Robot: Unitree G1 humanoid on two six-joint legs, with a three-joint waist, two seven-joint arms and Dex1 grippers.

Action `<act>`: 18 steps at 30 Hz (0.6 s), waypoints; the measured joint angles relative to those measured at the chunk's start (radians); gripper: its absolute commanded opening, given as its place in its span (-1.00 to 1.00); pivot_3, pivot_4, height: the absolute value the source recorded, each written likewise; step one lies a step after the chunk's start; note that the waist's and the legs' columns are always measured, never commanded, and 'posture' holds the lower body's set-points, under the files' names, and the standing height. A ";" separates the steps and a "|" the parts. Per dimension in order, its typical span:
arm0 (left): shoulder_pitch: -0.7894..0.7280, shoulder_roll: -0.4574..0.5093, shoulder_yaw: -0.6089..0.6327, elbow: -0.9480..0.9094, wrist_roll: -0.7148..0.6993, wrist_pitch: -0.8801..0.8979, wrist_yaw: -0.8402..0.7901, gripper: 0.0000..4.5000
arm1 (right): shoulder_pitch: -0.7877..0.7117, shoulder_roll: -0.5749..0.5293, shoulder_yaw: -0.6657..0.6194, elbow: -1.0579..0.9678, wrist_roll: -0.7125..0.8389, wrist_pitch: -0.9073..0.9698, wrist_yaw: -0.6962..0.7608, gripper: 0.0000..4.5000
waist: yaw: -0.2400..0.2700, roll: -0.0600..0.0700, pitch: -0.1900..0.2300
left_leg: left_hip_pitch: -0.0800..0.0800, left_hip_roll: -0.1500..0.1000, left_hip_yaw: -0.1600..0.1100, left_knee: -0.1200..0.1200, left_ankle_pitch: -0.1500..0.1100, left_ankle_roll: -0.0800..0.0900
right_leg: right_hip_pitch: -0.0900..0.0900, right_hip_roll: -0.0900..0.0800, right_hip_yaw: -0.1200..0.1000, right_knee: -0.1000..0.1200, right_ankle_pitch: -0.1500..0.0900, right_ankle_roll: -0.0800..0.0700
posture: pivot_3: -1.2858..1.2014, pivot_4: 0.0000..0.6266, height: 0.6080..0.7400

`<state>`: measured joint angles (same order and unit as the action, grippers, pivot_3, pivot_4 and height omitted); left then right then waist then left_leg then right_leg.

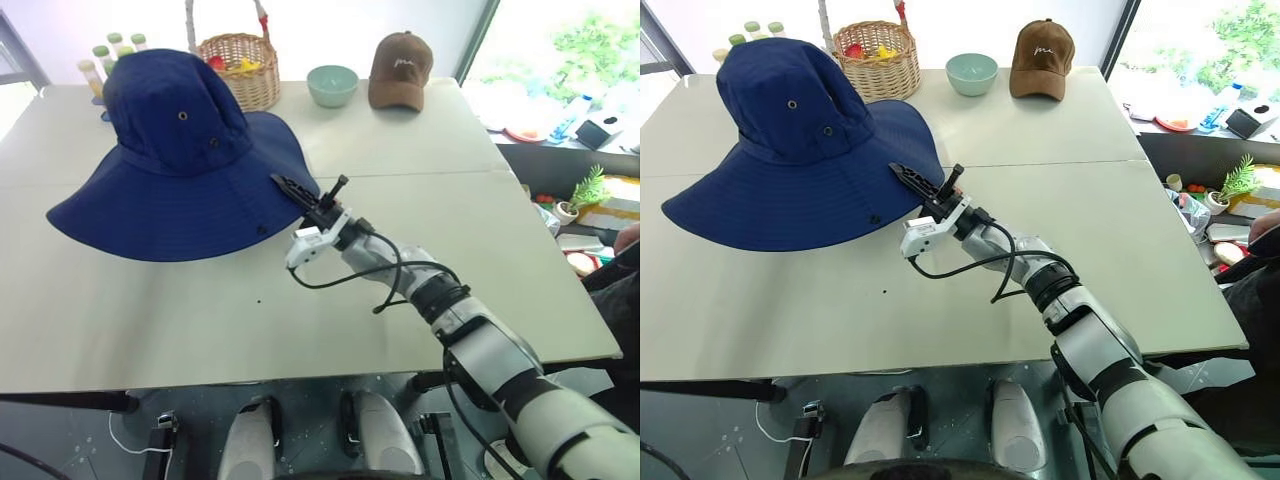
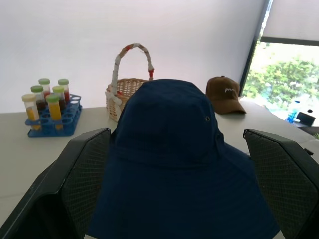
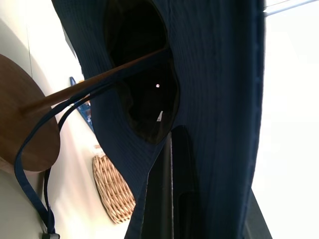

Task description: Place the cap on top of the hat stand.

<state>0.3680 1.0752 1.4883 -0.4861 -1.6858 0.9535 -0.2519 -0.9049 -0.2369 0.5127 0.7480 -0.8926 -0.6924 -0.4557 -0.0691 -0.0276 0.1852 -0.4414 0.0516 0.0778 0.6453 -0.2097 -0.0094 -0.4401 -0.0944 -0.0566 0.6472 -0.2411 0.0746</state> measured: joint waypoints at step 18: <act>0.011 -0.017 -0.002 -0.001 0.050 -0.001 -0.082 1.00 | 0.003 -0.032 -0.003 -0.008 0.068 -0.013 0.069 0.99 | 0.001 0.000 0.000 | 0.000 0.000 0.000 0.000 0.000 0.000 | 0.001 0.000 0.000 0.000 0.000 0.000 | 0.03 -0.52 1.00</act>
<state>0.3788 1.0586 1.4862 -0.4875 -1.6360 0.9520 -0.3340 -0.9017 -0.2692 0.5098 0.7398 -0.8243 -0.7051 -0.3864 -0.0681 -0.0278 0.1851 -0.4414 0.0516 0.0778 0.6458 -0.2096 -0.0094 -0.4396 -0.0944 -0.0566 0.6471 -0.2412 0.0744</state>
